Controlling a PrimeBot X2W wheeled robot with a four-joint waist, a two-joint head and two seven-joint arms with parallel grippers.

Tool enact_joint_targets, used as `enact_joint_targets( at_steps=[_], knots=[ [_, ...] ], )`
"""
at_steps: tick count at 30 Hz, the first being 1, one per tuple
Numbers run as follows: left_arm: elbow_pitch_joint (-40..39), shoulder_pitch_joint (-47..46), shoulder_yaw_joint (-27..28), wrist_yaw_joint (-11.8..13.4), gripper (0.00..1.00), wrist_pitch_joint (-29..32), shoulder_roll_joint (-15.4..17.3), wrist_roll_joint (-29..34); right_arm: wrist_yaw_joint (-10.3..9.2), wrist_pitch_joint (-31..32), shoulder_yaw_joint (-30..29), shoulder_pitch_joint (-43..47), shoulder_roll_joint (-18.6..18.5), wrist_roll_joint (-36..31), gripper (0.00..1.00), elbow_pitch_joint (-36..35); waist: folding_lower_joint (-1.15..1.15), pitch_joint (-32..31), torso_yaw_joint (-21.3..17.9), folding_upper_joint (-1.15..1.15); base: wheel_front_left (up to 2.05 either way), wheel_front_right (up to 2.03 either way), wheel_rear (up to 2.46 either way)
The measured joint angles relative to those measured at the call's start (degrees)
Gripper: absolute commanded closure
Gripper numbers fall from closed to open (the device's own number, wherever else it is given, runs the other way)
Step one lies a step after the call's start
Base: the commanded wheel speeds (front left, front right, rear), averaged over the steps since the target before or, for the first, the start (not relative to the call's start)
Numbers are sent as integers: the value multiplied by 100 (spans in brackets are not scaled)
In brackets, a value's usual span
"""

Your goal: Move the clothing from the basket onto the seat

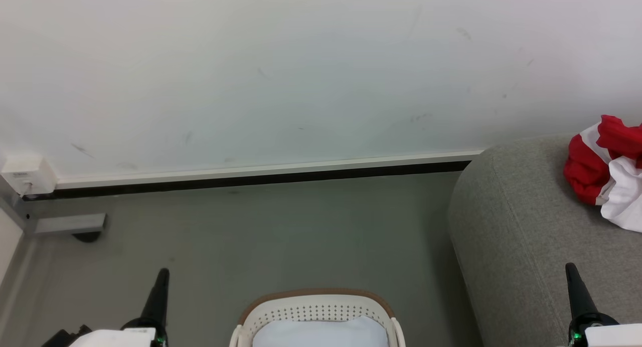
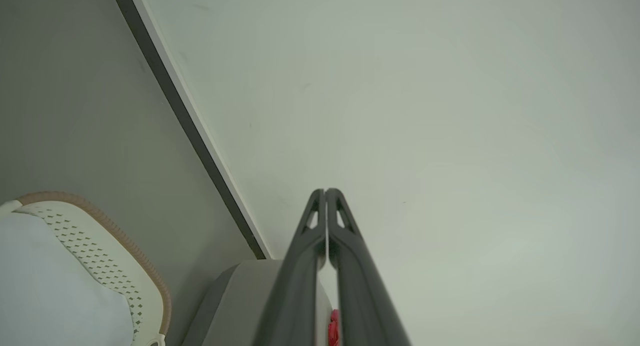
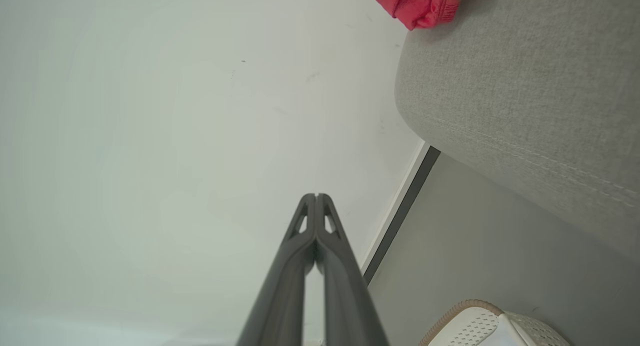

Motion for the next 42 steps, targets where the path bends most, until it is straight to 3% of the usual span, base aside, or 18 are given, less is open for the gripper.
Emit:
enact_joint_targets(
  at_steps=[28, 42],
  knots=[
    [-120, -136, 129, -33, 100, 310, 12, -1143, 0, 311, -107, -123, -5, 1170, 100, -60, 0, 59, 12, 0, 0, 0, 0],
    [-131, -148, 141, -41, 100, 333, 13, -1225, 0, 327, -120, -135, -8, 1312, 100, -70, 0, 64, 14, 0, 0, 0, 0]
  ],
)
